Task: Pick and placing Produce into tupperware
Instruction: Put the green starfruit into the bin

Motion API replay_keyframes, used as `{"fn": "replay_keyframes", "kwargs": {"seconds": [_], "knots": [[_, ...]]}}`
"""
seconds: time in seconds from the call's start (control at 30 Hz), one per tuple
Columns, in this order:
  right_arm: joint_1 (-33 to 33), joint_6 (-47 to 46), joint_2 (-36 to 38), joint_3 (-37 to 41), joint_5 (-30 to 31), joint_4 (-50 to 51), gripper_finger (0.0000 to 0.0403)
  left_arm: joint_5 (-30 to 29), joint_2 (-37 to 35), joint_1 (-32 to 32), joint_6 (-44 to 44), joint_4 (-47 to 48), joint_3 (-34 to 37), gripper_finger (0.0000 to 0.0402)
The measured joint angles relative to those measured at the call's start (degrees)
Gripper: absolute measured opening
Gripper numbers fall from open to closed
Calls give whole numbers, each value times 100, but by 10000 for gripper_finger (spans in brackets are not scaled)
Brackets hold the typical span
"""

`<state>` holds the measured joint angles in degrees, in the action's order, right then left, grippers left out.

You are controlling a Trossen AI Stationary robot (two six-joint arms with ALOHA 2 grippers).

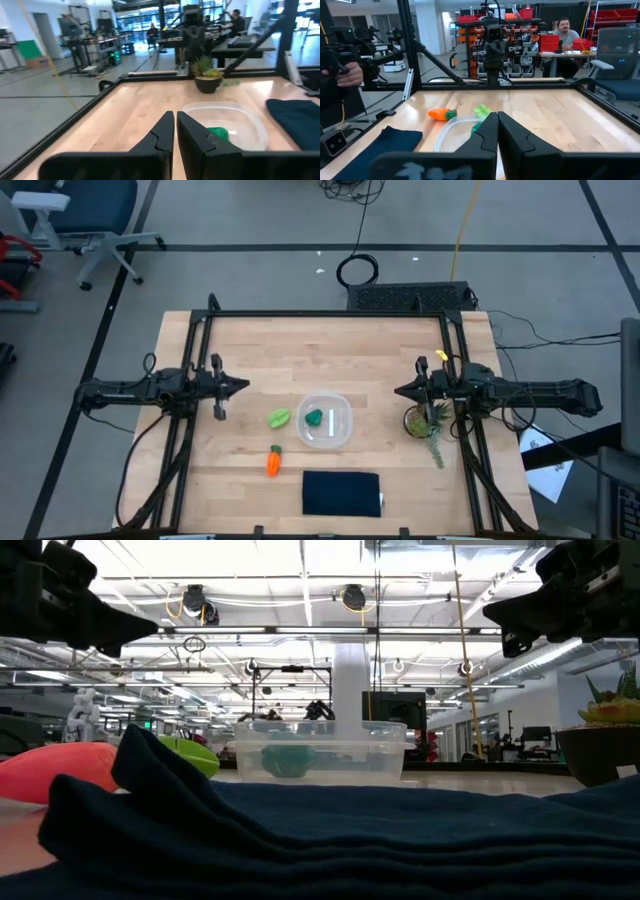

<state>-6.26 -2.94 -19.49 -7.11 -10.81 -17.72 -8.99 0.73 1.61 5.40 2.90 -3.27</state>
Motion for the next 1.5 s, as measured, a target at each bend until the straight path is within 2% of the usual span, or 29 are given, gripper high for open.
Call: {"fn": "replay_keyframes", "kwargs": {"seconds": [0.23,0.5,0.7,1.0,1.17,1.33,1.5], "knots": [[0,24,-2,0,1,0,0,69,118,0,-473,3,-2,26],[0,66,-2,-2,2,0,0,299,861,2,-589,-684,-48,26],[0,66,-2,-2,2,0,0,339,1585,4,-718,-658,-678,26],[0,63,-2,24,2,-37,0,381,3027,4,-963,357,-2040,26],[0,66,-4,137,2,-135,0,470,3604,4,-597,220,-2293,26],[0,62,-4,140,2,-144,0,1046,3943,10,-651,-43,-2454,26],[0,-39,-4,142,2,-146,0,883,4393,7,-1352,866,-2899,26]]}}
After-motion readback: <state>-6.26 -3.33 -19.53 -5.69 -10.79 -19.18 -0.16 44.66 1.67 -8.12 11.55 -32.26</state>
